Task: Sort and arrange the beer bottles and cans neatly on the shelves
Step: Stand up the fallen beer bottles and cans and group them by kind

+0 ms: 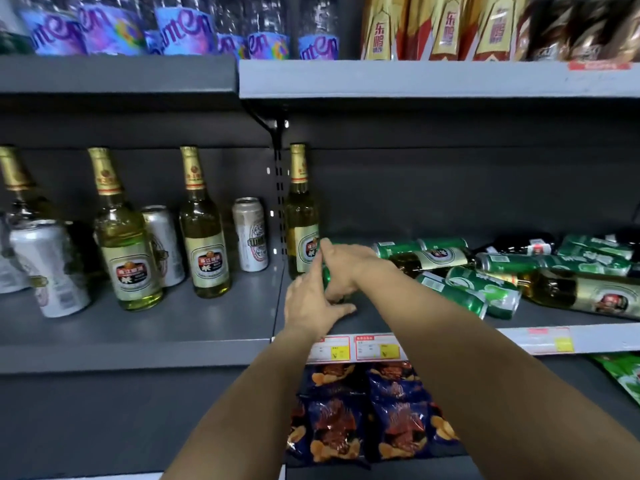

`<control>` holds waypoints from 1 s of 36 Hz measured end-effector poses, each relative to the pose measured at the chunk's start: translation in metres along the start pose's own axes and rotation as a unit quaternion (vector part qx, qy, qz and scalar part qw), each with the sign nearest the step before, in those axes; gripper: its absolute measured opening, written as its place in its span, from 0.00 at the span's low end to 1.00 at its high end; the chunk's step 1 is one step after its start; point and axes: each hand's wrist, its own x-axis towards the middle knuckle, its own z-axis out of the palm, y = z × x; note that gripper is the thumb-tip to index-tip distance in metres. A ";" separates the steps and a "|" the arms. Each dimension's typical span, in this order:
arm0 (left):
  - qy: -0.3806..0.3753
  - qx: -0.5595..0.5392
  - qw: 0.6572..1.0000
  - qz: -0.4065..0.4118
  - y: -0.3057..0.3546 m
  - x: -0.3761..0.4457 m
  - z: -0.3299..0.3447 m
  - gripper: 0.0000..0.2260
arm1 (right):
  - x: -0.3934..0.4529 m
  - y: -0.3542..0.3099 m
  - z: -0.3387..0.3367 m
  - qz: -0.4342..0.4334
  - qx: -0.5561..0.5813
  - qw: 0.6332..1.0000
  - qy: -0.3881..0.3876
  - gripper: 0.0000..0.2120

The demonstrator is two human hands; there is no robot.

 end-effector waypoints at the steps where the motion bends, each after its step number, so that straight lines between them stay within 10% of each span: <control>1: 0.012 -0.020 1.000 -0.021 -0.002 0.001 -0.002 0.51 | 0.004 -0.005 -0.001 -0.010 0.033 0.999 0.012 0.35; 9: 0.077 -0.079 0.983 -0.147 -0.037 0.018 -0.026 0.32 | 0.023 0.016 0.013 0.066 0.373 0.924 0.058 0.36; 18: 0.179 -0.113 0.943 -0.256 -0.070 0.045 -0.054 0.30 | 0.027 0.083 0.052 0.240 -0.004 0.970 -0.033 0.35; 28: 0.224 -0.109 0.943 -0.220 -0.085 0.055 -0.037 0.34 | 0.035 0.096 0.068 0.281 -0.080 0.955 -0.044 0.34; 36: 0.369 0.108 0.919 -0.087 -0.060 0.051 -0.017 0.34 | 0.039 0.108 0.063 0.242 -0.129 0.960 -0.054 0.27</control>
